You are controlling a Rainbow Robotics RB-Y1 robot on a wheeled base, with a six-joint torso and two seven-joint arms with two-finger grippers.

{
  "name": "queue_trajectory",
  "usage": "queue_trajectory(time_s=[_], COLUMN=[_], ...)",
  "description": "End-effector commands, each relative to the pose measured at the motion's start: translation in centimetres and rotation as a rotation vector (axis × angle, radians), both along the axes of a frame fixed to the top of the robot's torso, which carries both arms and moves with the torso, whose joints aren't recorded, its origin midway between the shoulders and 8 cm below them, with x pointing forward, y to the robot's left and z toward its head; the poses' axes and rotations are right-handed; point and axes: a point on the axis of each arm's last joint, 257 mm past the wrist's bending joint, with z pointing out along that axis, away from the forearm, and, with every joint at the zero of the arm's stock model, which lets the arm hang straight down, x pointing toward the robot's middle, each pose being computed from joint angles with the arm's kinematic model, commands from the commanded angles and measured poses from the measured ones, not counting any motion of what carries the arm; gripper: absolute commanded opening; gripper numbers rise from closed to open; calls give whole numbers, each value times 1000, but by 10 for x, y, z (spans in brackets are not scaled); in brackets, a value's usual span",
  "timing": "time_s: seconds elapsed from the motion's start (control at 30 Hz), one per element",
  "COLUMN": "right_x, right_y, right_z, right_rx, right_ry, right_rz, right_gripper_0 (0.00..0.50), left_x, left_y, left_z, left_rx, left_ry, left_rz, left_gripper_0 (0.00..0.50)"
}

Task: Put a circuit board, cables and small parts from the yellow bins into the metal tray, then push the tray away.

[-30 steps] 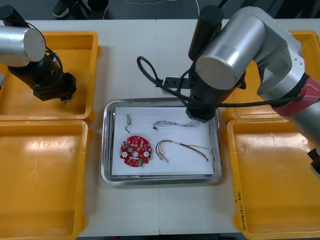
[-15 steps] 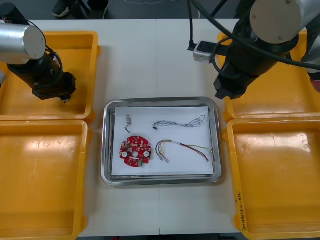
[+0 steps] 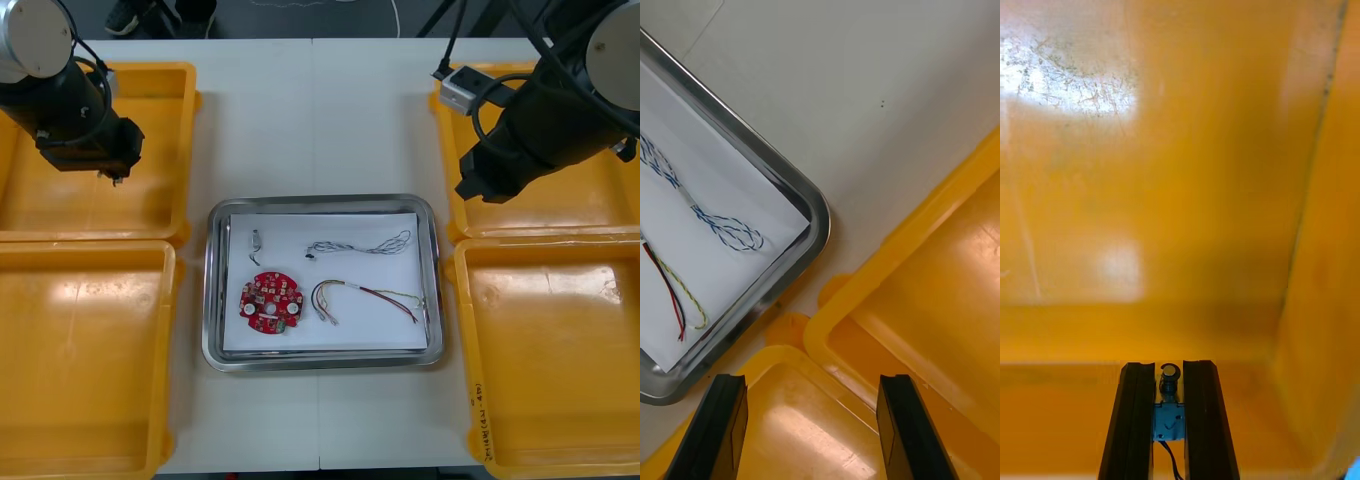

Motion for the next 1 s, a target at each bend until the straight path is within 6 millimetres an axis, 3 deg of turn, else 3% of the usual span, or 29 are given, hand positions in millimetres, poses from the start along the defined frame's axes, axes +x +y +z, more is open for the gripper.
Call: queue_trajectory(time_s=[0.03,0.37,0.63,1.0], right_x=[-9,-32,-53,-76], right_y=[-32,-81,-88,-97], right_z=[10,-12,-31,-57], right_rx=[43,118,172,212], right_ry=[-30,11,58,111], right_rz=[-104,-254,-410,-580], right_gripper_0=[500,500,500,500], left_x=[-2,-34,-51,-68], left_y=[7,-17,-42,-87], left_z=[59,94,111,97], left_rx=[-43,-93,-127,-160], left_ry=[-76,-79,-109,-103], left_rz=[111,132,162,201], left_gripper_0=[0,0,0,0])
